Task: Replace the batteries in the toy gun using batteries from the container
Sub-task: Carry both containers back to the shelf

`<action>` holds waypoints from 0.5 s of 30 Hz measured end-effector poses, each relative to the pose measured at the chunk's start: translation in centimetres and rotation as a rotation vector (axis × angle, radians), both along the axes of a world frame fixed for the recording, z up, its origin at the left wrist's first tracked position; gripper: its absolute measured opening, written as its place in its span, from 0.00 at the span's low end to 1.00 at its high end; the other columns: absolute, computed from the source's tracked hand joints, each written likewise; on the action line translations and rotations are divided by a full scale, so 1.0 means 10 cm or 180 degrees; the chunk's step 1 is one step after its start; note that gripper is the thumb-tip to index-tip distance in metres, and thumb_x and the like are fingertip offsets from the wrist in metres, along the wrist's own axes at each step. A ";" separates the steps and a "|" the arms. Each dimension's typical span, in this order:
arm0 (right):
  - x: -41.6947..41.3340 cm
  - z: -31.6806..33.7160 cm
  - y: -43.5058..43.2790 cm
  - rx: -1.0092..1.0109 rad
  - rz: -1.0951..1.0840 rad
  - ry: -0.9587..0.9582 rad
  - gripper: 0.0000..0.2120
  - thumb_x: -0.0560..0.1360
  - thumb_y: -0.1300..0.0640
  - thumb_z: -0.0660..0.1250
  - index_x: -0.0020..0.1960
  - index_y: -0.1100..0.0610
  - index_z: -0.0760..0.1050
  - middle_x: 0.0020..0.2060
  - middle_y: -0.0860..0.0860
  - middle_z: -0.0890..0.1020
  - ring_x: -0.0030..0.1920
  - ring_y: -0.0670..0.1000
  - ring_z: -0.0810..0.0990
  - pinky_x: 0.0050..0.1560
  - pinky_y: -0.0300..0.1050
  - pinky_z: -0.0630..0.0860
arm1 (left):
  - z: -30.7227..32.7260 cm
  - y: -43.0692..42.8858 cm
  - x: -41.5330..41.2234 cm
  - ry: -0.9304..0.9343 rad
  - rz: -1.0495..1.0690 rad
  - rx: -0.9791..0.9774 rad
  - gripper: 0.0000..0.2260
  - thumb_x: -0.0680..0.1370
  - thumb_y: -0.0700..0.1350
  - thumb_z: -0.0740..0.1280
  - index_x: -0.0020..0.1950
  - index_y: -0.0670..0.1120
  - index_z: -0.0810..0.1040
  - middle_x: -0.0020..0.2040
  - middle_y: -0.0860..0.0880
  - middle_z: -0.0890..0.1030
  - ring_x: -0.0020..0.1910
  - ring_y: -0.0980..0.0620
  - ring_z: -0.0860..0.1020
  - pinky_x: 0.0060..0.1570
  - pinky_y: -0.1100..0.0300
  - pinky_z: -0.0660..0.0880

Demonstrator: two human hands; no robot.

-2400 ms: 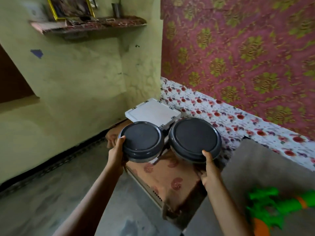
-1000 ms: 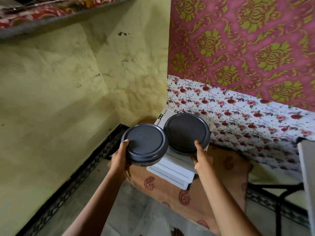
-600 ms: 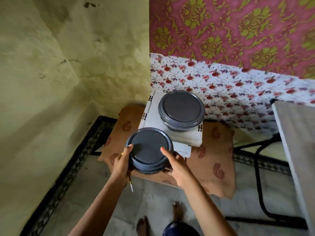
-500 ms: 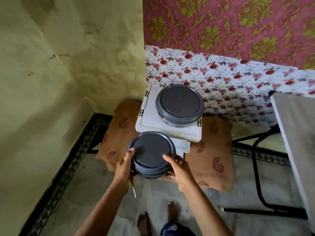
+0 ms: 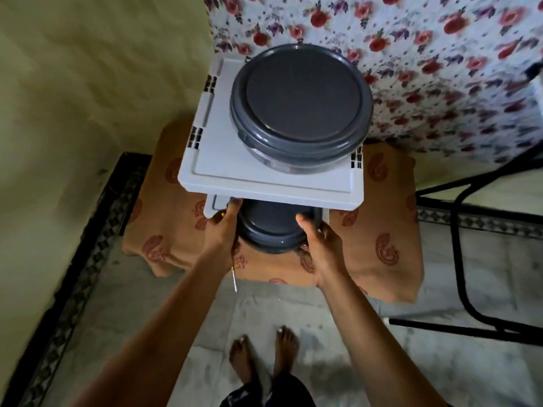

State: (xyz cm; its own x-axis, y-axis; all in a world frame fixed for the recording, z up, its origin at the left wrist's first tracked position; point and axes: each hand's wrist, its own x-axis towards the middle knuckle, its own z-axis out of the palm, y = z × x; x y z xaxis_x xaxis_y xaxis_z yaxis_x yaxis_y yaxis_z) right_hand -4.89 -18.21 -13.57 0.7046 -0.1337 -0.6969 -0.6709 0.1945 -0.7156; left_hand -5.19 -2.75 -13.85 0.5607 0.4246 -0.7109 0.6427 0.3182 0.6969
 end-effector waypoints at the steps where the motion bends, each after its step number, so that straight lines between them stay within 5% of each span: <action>1: 0.08 -0.04 0.00 0.0025 -0.0040 -0.0066 0.13 0.70 0.55 0.72 0.52 0.56 0.75 0.42 0.47 0.80 0.46 0.48 0.79 0.44 0.43 0.80 | -0.05 0.00 0.09 -0.0041 0.0041 -0.0009 0.14 0.76 0.55 0.65 0.39 0.46 0.73 0.29 0.49 0.68 0.26 0.54 0.65 0.28 0.61 0.64; 4: 0.28 -0.16 0.02 -0.0137 -0.0183 -0.0333 0.10 0.68 0.57 0.74 0.48 0.53 0.77 0.46 0.47 0.81 0.52 0.49 0.79 0.59 0.51 0.77 | -0.17 0.02 0.33 -0.0055 0.0057 0.0137 0.12 0.80 0.44 0.59 0.36 0.46 0.68 0.29 0.49 0.65 0.25 0.55 0.61 0.25 0.63 0.59; 10: 0.57 -0.34 0.12 -0.0417 -0.0234 -0.0399 0.18 0.71 0.60 0.70 0.60 0.58 0.75 0.55 0.51 0.79 0.56 0.51 0.77 0.61 0.49 0.74 | -0.47 0.16 0.65 0.0050 -0.0044 0.0205 0.17 0.79 0.33 0.51 0.31 0.45 0.59 0.25 0.47 0.62 0.12 0.61 0.60 0.14 0.71 0.57; 15: 0.68 -0.43 0.13 -0.0561 -0.0180 -0.0182 0.15 0.73 0.60 0.67 0.60 0.56 0.71 0.54 0.49 0.75 0.50 0.48 0.71 0.52 0.41 0.67 | -0.57 0.16 0.73 0.0029 0.0205 0.0139 0.13 0.76 0.32 0.56 0.33 0.43 0.64 0.30 0.45 0.66 0.27 0.52 0.64 0.20 0.71 0.62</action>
